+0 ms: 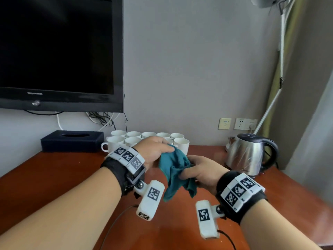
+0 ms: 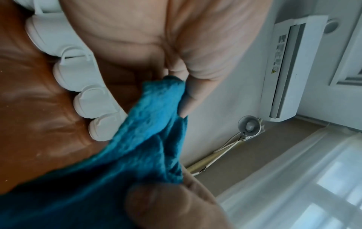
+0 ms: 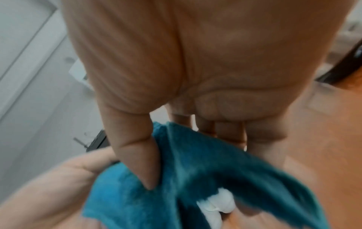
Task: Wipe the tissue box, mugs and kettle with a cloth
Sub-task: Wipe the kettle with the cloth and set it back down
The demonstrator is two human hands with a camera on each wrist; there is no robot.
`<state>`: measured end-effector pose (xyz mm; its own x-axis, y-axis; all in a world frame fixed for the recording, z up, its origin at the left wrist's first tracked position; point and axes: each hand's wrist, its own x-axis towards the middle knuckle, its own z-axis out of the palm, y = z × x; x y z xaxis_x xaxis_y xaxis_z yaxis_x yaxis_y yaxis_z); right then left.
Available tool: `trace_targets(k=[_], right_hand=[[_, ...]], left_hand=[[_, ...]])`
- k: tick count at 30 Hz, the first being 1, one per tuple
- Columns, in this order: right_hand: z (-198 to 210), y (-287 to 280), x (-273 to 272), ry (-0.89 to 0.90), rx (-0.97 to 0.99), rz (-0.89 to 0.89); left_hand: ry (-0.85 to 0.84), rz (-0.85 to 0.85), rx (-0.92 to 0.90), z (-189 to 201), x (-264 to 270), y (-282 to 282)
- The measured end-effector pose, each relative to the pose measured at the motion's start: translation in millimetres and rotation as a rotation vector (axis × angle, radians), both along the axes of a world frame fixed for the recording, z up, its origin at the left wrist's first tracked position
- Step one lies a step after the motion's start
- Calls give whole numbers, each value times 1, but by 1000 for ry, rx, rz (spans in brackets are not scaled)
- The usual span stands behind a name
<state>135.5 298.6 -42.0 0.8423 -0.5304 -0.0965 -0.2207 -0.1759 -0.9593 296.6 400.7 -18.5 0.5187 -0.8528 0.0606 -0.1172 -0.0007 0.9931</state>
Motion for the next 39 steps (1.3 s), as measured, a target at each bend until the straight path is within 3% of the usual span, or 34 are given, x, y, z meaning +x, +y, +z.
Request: trace_targets(k=[5,10,13,16,22,27,30,39], right_hand=[[3,13,3,208,-143,-44],[-7,5,4,-21,110,-261],[-12,0,3,-121,293,-291],[-15,-10,-1,-205,408,-355],[-19,-28,-18,-309,676,-410],[-30,-45,-38,-373,702,-381],[-38,-55,-51,-388,694,-460],[-65,-130,-125,-399,702,-842]], left_hand=[[-98,91,11,18,4,19],[-129,163,-8,9,8,11],[-99,179,-51,5,-7,1],[-44,107,-81,-1,-24,-15],[-122,-136,2,-19,-52,-46],[-222,-348,135,-31,-72,-69],[-296,-373,175,-39,-82,-85],[-195,-312,101,-65,-126,-135]])
